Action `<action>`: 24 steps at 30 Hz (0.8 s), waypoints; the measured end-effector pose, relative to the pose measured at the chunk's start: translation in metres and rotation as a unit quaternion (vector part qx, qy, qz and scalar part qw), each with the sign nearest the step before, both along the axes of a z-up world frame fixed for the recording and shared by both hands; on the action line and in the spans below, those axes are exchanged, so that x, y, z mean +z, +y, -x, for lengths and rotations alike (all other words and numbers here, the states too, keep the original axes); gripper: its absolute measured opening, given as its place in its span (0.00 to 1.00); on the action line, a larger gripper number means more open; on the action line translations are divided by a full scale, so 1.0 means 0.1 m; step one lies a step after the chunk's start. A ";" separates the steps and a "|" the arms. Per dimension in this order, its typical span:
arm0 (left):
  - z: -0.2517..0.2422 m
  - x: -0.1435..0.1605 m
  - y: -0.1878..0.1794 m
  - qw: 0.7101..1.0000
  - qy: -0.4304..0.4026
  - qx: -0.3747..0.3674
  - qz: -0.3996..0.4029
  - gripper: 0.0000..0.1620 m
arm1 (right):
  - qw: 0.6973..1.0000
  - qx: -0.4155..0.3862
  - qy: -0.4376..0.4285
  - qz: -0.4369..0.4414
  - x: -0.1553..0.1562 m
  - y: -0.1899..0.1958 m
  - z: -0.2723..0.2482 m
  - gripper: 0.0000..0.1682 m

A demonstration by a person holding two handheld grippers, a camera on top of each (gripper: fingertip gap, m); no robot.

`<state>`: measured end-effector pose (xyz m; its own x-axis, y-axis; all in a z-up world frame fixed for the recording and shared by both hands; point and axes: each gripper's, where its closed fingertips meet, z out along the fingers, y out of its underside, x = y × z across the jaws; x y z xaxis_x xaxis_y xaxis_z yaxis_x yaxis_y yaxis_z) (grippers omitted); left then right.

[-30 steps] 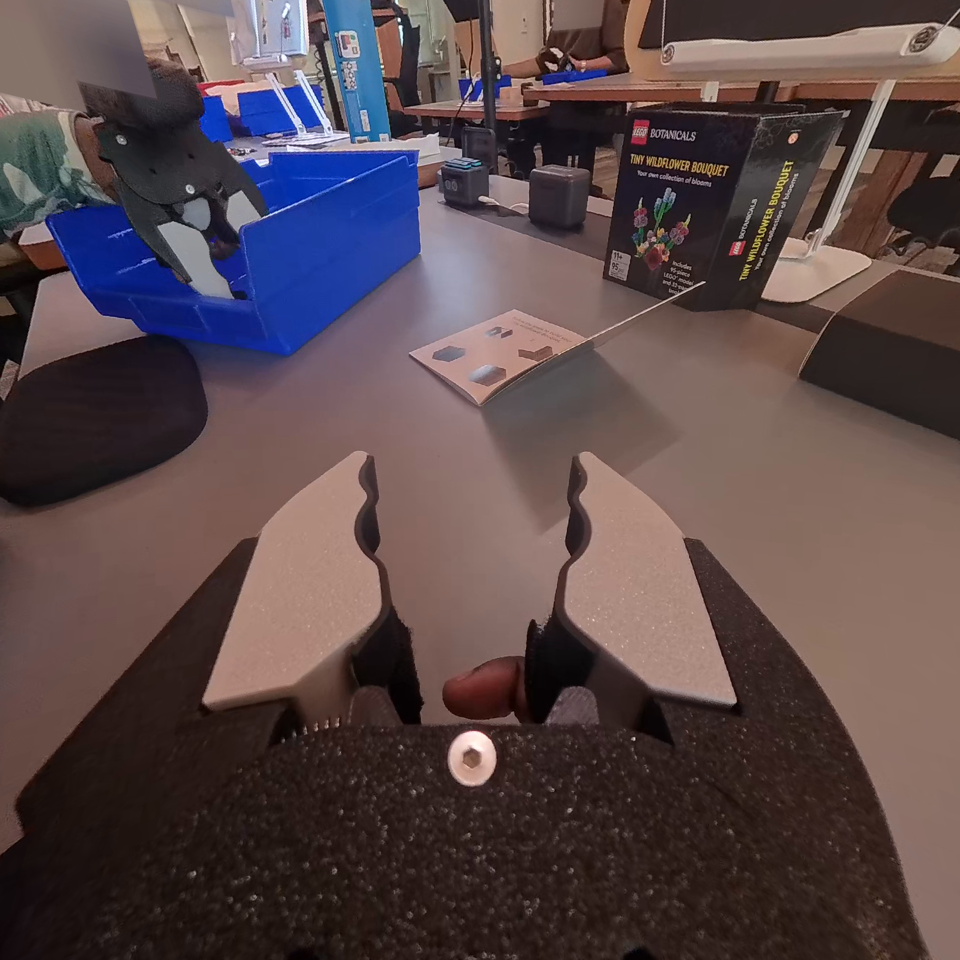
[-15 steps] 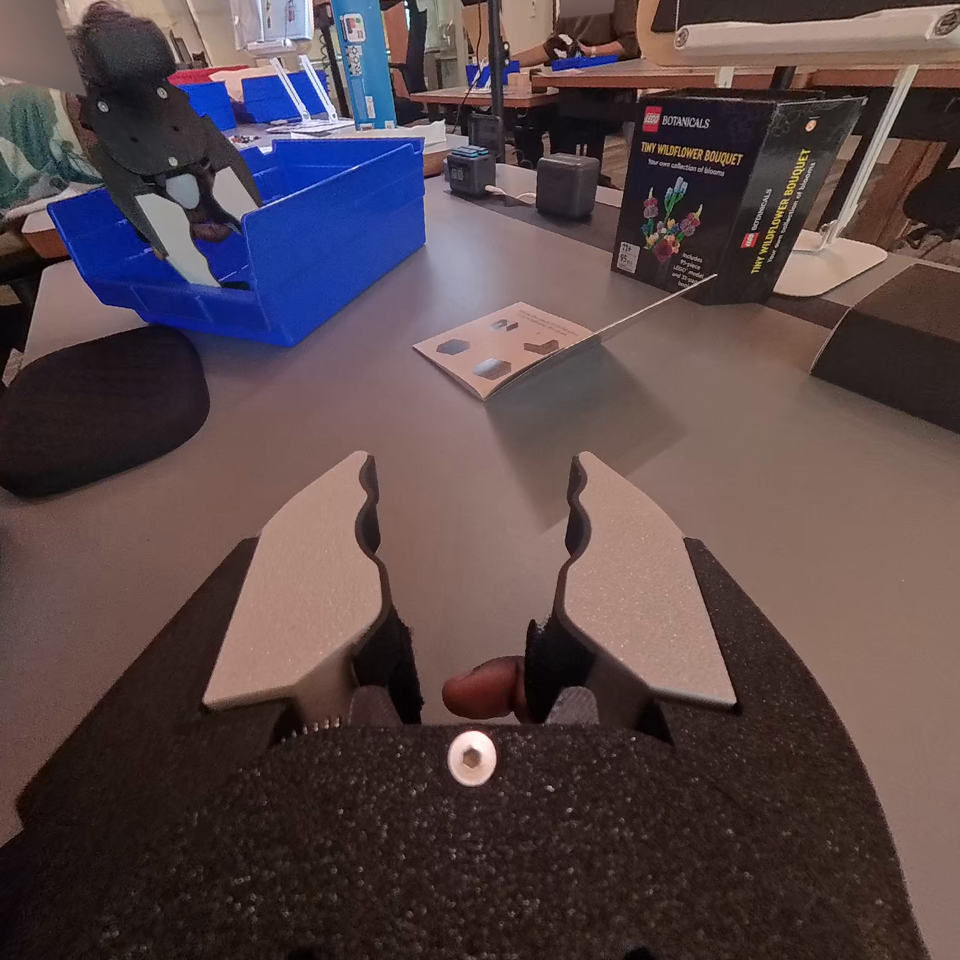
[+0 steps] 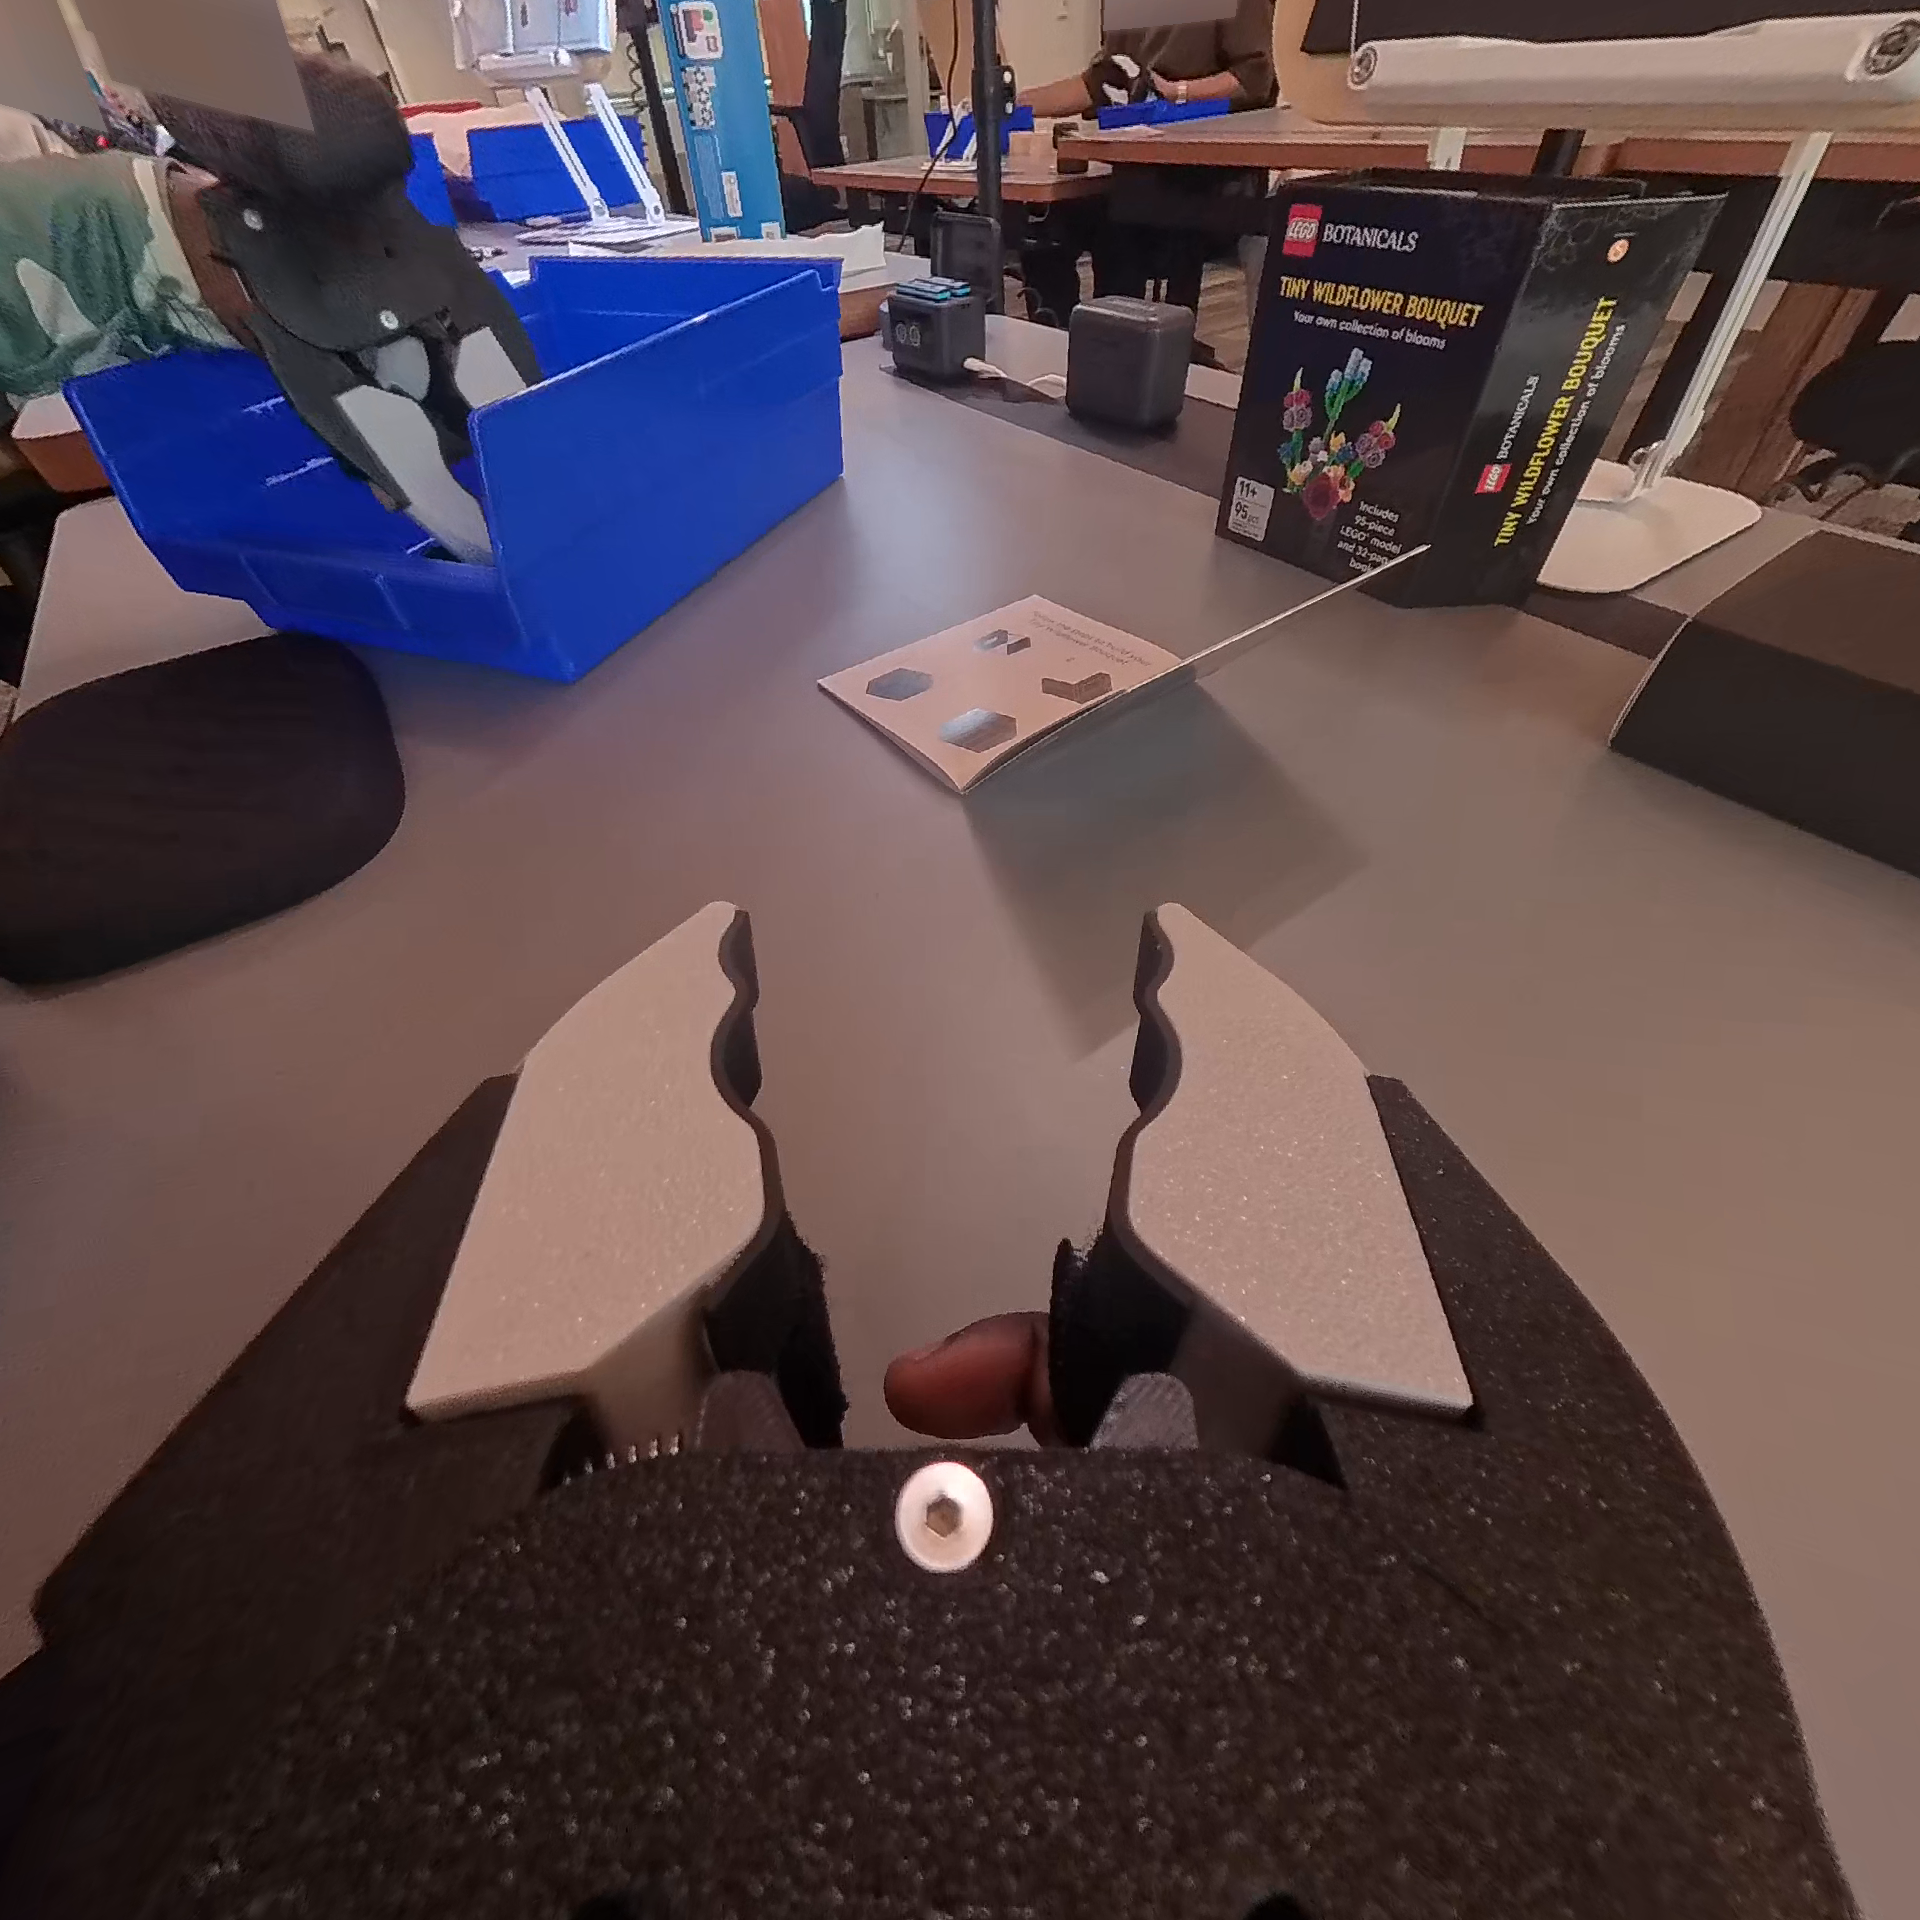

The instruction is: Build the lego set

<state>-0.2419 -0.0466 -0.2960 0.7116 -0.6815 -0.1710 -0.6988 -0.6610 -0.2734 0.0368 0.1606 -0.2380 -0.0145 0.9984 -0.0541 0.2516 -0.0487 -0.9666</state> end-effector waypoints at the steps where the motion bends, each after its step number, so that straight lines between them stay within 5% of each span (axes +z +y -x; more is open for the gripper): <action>1: -0.09 0.04 -0.01 0.999 -0.029 -0.013 -0.007 0.17 | 1.000 0.000 0.001 0.000 0.00 0.00 0.00 0.42; 7: -0.44 0.12 -0.04 0.977 -0.085 -0.195 -0.026 0.23 | 1.000 0.006 -0.006 0.001 -0.02 -0.02 0.01 0.42; 10: -0.44 0.07 -0.02 0.963 -0.068 -0.261 0.010 0.28 | 1.000 0.005 -0.006 -0.005 -0.02 -0.02 0.01 0.42; 16: -0.44 -0.05 -0.07 0.926 -0.043 -0.359 0.108 0.22 | 1.000 -0.004 0.000 -0.007 0.00 0.01 -0.01 0.42; 24: -0.24 -0.07 -0.04 0.963 -0.044 -0.236 0.120 0.06 | 1.000 -0.005 -0.002 -0.004 -0.01 0.02 -0.01 0.41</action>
<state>-0.2179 -0.0509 -0.3034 0.3176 -0.9450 0.0785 -0.9182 -0.3272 -0.2233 0.0377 0.1625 -0.2386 -0.0049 0.9990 -0.0454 0.2551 -0.0427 -0.9660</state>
